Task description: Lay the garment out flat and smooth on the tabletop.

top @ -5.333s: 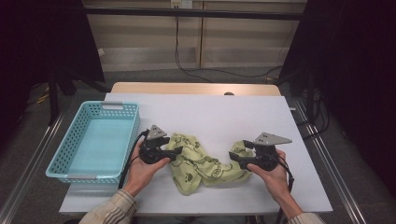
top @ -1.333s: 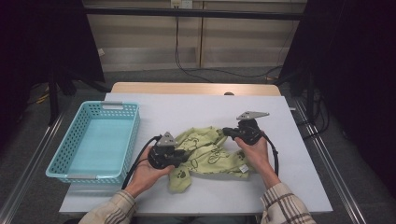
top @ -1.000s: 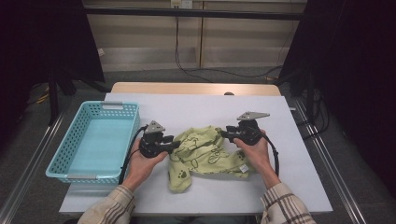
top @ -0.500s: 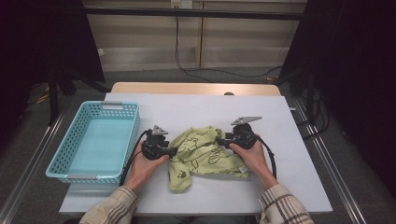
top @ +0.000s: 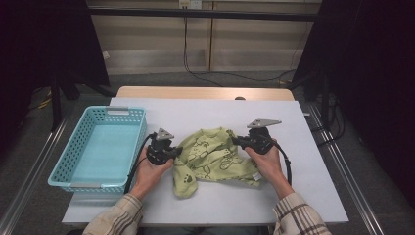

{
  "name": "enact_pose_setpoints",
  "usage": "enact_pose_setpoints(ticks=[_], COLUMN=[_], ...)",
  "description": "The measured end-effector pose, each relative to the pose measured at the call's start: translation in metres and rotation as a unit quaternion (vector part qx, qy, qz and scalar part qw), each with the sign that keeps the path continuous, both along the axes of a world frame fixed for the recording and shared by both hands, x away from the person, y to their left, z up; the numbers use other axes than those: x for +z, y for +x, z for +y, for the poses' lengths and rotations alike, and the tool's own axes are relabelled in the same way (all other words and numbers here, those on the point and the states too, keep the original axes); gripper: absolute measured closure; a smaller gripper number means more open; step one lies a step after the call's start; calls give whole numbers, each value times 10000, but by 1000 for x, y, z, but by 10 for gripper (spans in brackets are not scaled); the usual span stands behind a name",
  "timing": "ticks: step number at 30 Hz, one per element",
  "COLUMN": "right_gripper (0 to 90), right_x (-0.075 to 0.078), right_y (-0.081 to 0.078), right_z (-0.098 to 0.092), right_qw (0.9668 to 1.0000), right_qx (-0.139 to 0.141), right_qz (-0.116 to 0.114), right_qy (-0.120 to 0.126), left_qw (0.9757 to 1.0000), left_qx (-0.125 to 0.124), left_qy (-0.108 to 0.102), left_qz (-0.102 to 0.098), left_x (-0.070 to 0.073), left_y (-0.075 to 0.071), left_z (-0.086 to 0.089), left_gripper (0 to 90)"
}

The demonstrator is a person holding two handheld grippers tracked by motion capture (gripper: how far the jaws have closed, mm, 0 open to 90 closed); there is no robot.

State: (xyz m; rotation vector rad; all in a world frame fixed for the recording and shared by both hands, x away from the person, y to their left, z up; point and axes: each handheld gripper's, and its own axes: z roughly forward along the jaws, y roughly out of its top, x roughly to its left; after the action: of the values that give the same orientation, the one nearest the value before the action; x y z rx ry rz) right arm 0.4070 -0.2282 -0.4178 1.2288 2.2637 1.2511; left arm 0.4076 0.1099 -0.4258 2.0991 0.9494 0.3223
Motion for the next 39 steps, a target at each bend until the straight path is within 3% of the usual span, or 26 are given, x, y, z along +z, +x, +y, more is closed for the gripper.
enact_pose_setpoints(ticks=[4,6,7,9,14,15,16,18,19,20,21,22,23,25,29,31,39], right_gripper=[862,862,861,861,861,862,862,862,862,862,862,862,862,862,861,860,856], right_x=[12,20,24,29,44,48,53,61,65,70,75,79,85,95,109,108,71], right_y=[-1,-1,-2,-3,-5,-4,-5,-5,-5,-5,-6,-6,-7,-9,-11,-9,25], right_z=[-5,-8,-11,-12,-21,-23,-25,-27,-28,-29,-30,-30,-31,-30,-27,-27,-34], right_qw=[9997,9992,9988,9984,9965,9958,9952,9945,9939,9931,9925,9918,9911,9898,9868,9869,9906], right_qx=[-107,-130,-133,-153,-233,-251,-253,-281,-282,-286,-316,-302,-314,-265,-207,-228,-542], right_qz=[-212,-336,-432,-489,-742,-810,-875,-943,-1004,-1080,-1115,-1174,-1234,-1340,-1546,-1529,-1170], right_qy=[107,173,187,241,313,346,350,355,354,370,395,399,390,404,425,458,447], left_qw=[9997,9989,9991,9982,9975,9965,9941,9939,9951,9937,9943,9907,9904,9875,9864,9870,9900], left_qx=[35,105,50,88,32,88,200,199,88,138,85,206,225,286,301,309,406], left_qy=[-182,-407,-341,-490,-546,-664,-929,-930,-768,-911,-831,-1160,-1169,-1356,-1405,-1389,-1226], left_qz=[-161,-228,-260,-322,-458,-493,-515,-557,-614,-644,-660,-675,-696,-747,-794,-749,-562], left_x=[14,21,24,28,39,42,44,49,52,54,56,58,60,65,67,63,40], left_y=[2,2,3,1,3,3,3,4,5,6,6,5,5,5,8,11,31], left_z=[7,9,11,9,8,6,2,0,2,0,1,-2,-2,-1,-1,-3,-20], left_gripper=[892,892,892,892,892,892,892,892,892,892,892,892,892,892,892,891,886])
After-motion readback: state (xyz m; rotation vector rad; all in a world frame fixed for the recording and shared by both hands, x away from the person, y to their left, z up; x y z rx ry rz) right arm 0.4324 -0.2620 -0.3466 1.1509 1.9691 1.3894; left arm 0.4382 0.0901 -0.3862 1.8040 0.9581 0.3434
